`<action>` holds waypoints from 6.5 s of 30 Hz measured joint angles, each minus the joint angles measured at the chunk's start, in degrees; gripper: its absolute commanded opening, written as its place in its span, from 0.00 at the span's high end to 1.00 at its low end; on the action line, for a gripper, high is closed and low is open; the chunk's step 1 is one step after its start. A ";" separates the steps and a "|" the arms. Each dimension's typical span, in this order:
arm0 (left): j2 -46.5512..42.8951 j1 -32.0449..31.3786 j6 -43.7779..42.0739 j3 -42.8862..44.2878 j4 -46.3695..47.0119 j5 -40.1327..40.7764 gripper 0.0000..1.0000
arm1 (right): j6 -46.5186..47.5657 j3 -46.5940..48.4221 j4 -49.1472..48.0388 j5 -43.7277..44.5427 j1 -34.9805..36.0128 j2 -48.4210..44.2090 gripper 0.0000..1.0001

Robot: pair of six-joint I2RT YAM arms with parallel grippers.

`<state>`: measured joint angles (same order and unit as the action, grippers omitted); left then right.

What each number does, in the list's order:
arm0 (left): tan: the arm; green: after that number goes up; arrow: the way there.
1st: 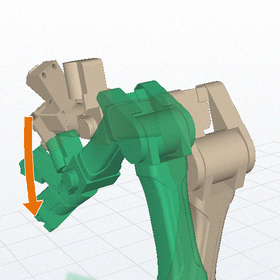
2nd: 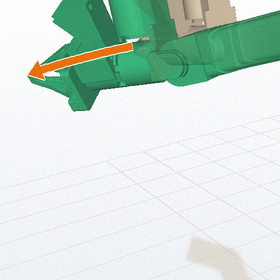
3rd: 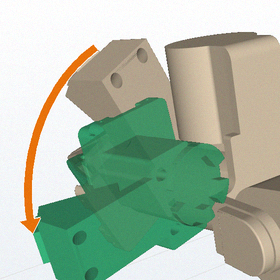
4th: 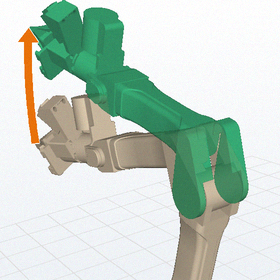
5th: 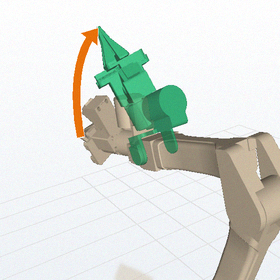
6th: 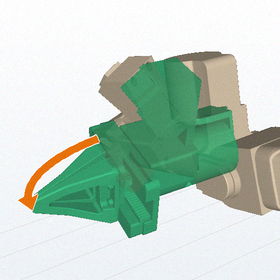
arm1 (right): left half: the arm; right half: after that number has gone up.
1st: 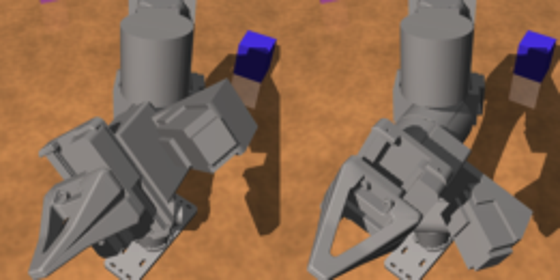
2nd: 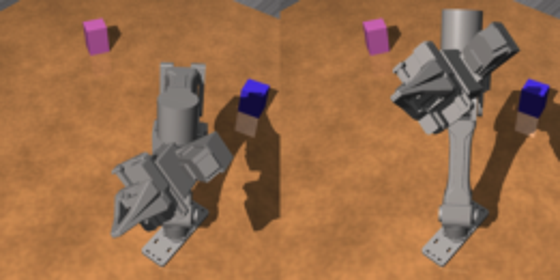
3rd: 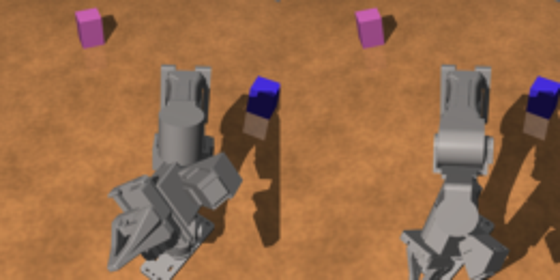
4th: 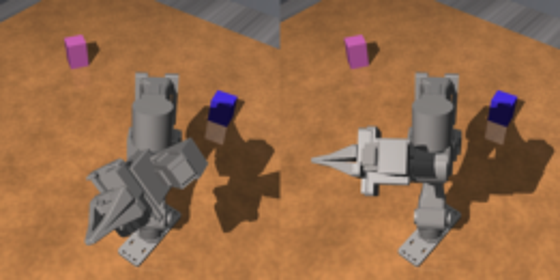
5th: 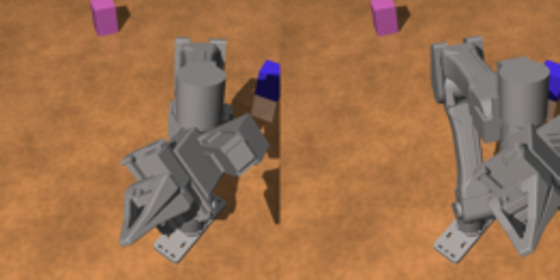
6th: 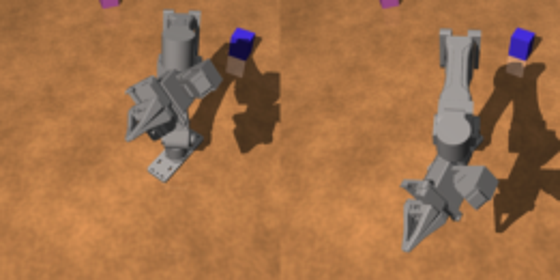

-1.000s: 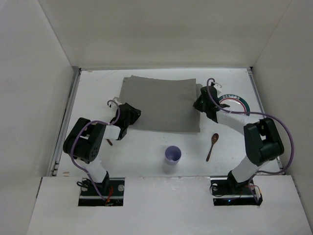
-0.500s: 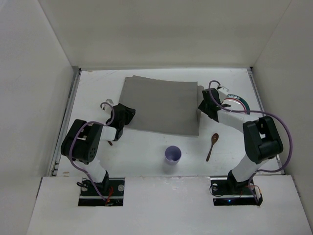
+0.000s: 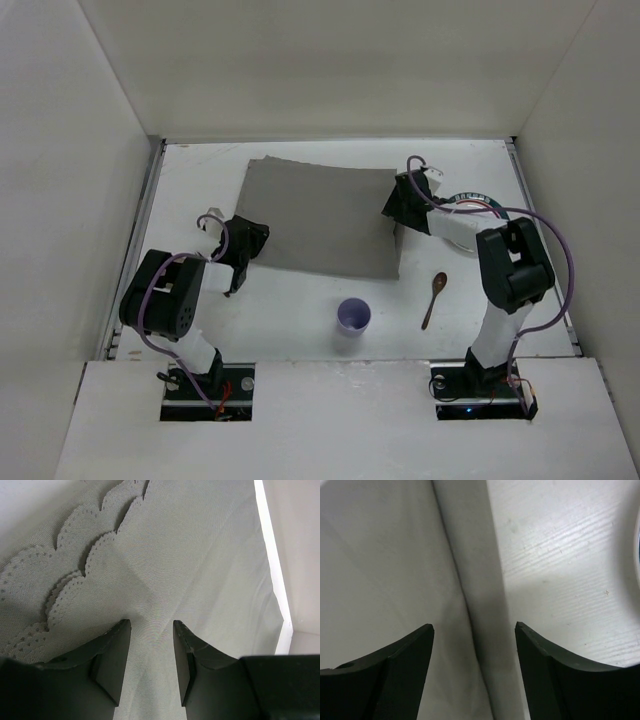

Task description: Set the dinner table for one person

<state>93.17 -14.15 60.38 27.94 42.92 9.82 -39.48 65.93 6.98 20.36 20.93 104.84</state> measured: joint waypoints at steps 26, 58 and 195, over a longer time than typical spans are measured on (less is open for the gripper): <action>2.56 -5.01 3.21 0.70 2.05 1.77 0.69 | -1.25 14.38 4.46 -8.66 -6.12 10.69 0.83; -10.43 -11.58 1.77 -4.92 -10.08 10.36 0.68 | -0.76 2.51 1.51 -5.33 -8.61 2.03 0.40; -22.73 -13.53 -17.55 -10.73 -0.66 13.03 0.65 | 10.23 -18.73 14.34 -10.34 31.80 -49.77 0.83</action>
<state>70.43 -27.68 42.83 17.21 42.26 22.85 -29.26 47.20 21.32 10.02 52.73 55.07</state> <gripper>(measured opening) 0.342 0.096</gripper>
